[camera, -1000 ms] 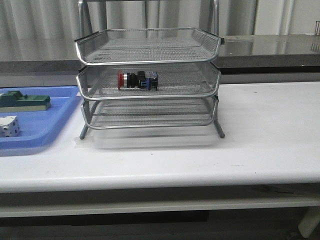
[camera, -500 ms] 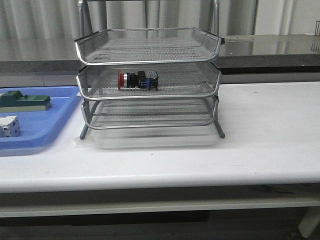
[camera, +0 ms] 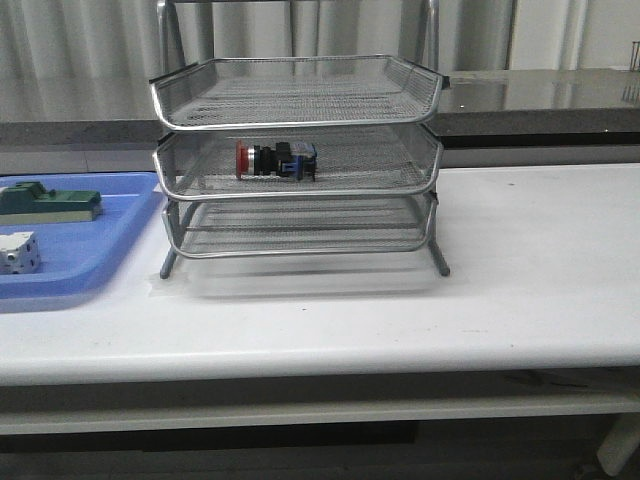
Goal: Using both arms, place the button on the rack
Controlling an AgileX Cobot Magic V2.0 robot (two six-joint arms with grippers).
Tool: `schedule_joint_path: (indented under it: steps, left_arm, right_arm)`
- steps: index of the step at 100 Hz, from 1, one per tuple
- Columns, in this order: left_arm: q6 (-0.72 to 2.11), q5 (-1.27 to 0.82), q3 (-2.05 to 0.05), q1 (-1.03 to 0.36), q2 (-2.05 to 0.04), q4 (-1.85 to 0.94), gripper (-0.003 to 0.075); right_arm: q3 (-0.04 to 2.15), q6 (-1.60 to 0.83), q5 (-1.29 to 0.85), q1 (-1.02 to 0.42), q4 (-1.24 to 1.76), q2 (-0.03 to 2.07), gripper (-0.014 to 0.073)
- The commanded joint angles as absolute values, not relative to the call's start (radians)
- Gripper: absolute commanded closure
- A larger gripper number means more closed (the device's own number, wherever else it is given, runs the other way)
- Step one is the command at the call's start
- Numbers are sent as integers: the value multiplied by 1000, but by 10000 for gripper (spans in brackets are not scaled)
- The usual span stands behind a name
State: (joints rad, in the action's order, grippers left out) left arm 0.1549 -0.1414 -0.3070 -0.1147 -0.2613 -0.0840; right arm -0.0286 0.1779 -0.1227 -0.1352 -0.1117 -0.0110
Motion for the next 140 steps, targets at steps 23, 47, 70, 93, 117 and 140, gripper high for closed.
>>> schedule_joint_path:
  steps: [23, 47, 70, 93, 117, 140]
  left_arm:
    - [145, -59, -335, -111, -269, -96, 741]
    - [145, -59, -335, -111, -269, -96, 741]
    - [145, -59, -335, -111, -269, -96, 741]
    - [145, -59, -300, -111, -266, -65, 741]
    - [130, -6, -164, -111, -177, -65, 741]
    - [74, 15, -45, -109, -70, -65, 741]
  right_arm:
    - [-9, 167, -36, -128, -113, -28, 660]
    - [-9, 167, -37, -128, -113, -28, 660]
    - [-9, 167, -37, -128, -113, -28, 660]
    - [-9, 167, -37, -128, -113, -28, 660]
    - [-9, 167, -37, -128, -113, -28, 660]
    - [-9, 167, -37, -128, -113, -28, 660]
